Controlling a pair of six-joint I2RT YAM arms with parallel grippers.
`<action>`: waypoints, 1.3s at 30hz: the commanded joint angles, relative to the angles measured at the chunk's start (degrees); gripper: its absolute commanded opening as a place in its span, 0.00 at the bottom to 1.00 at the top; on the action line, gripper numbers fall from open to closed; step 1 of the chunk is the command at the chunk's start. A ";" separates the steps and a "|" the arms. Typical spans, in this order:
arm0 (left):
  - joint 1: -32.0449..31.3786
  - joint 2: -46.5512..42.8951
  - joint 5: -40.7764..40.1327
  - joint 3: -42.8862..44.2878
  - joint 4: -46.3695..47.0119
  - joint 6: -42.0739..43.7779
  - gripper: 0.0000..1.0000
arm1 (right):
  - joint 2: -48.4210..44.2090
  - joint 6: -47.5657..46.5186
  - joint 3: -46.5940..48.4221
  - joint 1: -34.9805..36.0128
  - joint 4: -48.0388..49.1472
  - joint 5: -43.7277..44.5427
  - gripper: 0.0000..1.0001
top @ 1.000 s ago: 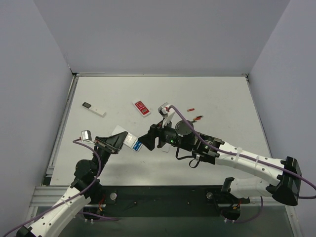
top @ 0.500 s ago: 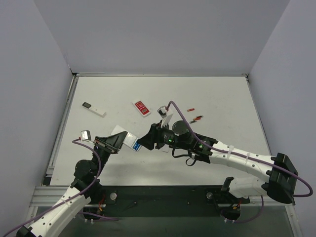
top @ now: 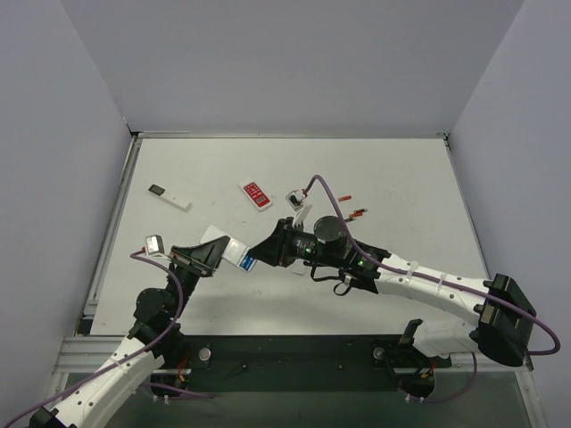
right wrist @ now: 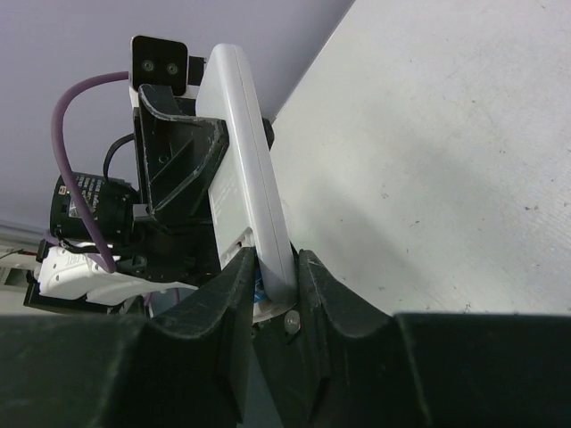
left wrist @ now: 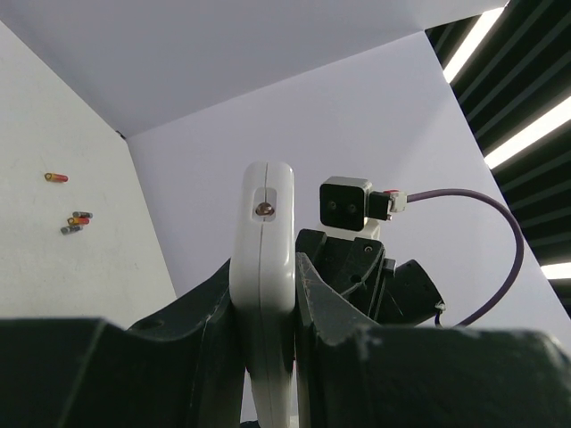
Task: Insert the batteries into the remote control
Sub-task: Load the battery into the remote control, then pick up the battery cover at the center of the board.
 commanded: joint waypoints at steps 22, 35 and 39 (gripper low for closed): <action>-0.10 -2.60 -0.97 -5.34 -15.87 6.76 0.00 | -4.48 -46.42 2.38 -8.89 -34.02 4.57 0.79; -0.10 -1.98 -0.26 -6.40 -16.04 6.14 0.00 | 15.21 -58.04 3.61 -11.88 -34.31 3.44 0.79; -0.01 -2.07 -0.17 -6.40 -16.13 6.05 0.00 | 20.76 -58.48 6.34 -11.80 -35.80 1.51 0.77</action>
